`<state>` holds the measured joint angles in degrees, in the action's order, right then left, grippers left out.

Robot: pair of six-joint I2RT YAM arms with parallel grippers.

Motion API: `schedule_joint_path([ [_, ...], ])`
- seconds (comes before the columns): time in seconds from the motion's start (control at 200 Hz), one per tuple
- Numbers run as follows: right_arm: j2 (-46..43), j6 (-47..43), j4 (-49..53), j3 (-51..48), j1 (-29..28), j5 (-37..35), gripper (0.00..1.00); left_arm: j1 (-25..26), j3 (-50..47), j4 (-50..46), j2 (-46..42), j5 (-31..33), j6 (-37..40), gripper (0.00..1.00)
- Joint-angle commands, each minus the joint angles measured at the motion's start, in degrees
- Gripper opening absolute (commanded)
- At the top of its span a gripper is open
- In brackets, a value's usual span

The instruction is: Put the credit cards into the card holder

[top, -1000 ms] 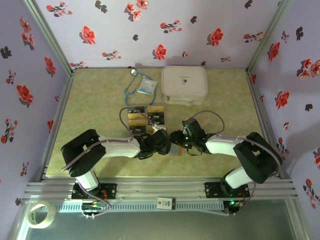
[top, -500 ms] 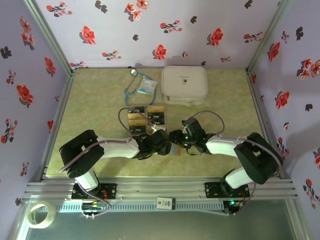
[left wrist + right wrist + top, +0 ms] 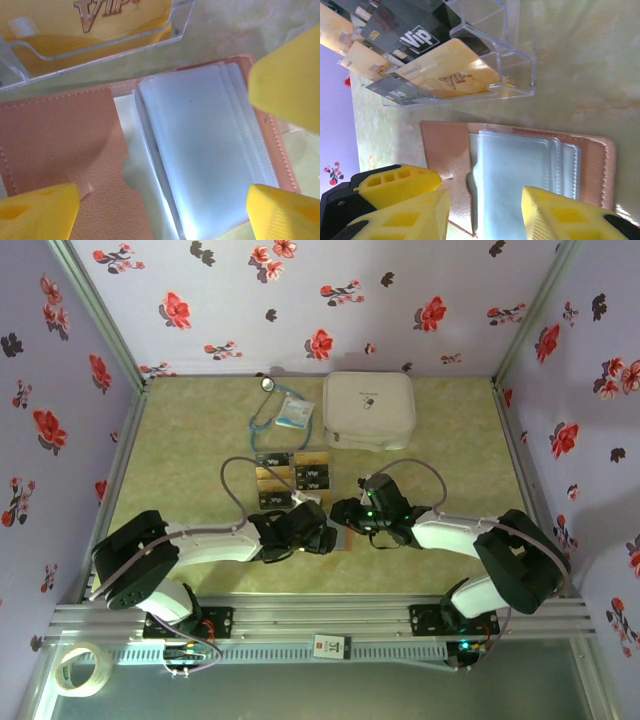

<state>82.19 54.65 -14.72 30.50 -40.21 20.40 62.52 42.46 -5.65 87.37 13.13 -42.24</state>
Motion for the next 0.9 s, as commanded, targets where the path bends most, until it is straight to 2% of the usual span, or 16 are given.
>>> schedule_joint_path([
  [0.0, 0.07, 0.17, 1.82, 1.07, -0.4, -1.38, 0.41, -0.1, -1.33, -0.64, -0.22, 1.72, 0.13, 0.83],
  [0.3, 1.37, -0.92, 3.5, 1.4, -0.4, -3.37, 0.4, -0.12, -2.98, 0.3, 2.86, 3.32, 0.06, 0.82],
  [0.615, 3.23, -1.04, 2.59, 2.27, -0.47, -2.15, 0.4, -0.12, -4.09, 0.2, 5.08, 4.16, -0.51, 0.69],
  [0.89, 5.03, -1.13, 1.81, 2.85, -0.77, -1.54, 0.4, -0.09, -4.62, 0.86, 5.35, 4.08, -0.88, 0.67],
])
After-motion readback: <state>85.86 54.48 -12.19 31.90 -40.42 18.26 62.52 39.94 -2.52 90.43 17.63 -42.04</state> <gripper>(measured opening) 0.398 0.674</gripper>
